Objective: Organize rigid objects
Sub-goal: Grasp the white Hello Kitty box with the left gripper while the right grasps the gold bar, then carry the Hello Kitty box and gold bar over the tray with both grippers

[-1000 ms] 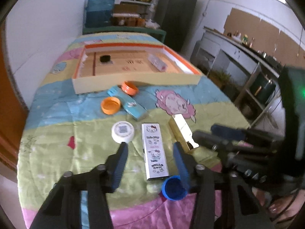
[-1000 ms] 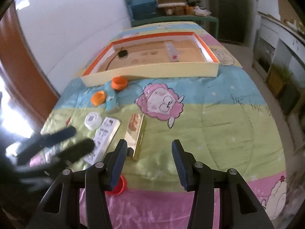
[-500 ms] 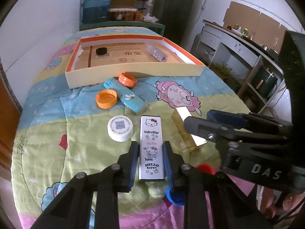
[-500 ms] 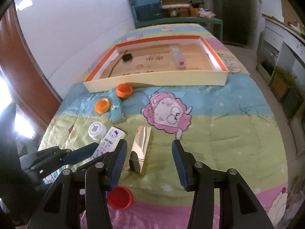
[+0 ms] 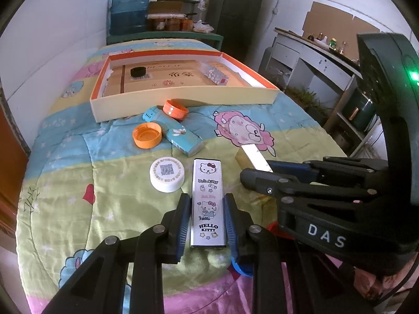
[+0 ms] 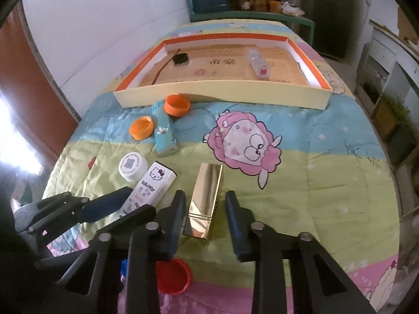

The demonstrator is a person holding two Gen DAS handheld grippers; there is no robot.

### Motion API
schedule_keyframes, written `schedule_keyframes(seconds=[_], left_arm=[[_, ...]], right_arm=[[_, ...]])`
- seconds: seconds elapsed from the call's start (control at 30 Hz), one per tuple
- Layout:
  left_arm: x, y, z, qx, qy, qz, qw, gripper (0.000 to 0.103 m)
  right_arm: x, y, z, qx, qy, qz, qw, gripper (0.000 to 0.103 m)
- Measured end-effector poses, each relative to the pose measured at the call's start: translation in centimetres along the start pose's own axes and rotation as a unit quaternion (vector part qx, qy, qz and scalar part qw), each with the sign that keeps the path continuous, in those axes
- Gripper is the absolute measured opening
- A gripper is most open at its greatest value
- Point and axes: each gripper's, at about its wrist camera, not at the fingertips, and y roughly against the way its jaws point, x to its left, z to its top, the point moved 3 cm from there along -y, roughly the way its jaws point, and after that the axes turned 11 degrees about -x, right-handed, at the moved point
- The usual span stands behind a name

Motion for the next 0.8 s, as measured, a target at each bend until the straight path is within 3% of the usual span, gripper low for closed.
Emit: schedule_keyframes(seconds=[0.17,0.8], left_arm=[[0.0,0.0,0.0,-0.001,0.005,-0.003,1.0000,0.026],[0.1,0.9,0.3,-0.016,0.011,-0.009,0.9998,0.026]], right_arm=[[-0.1,0.0,0.0,0.003,-0.004,0.003,1.000,0.018],[-0.9,1.7,0.8,-0.020,-0.020,-0.001,1.000,0.018]])
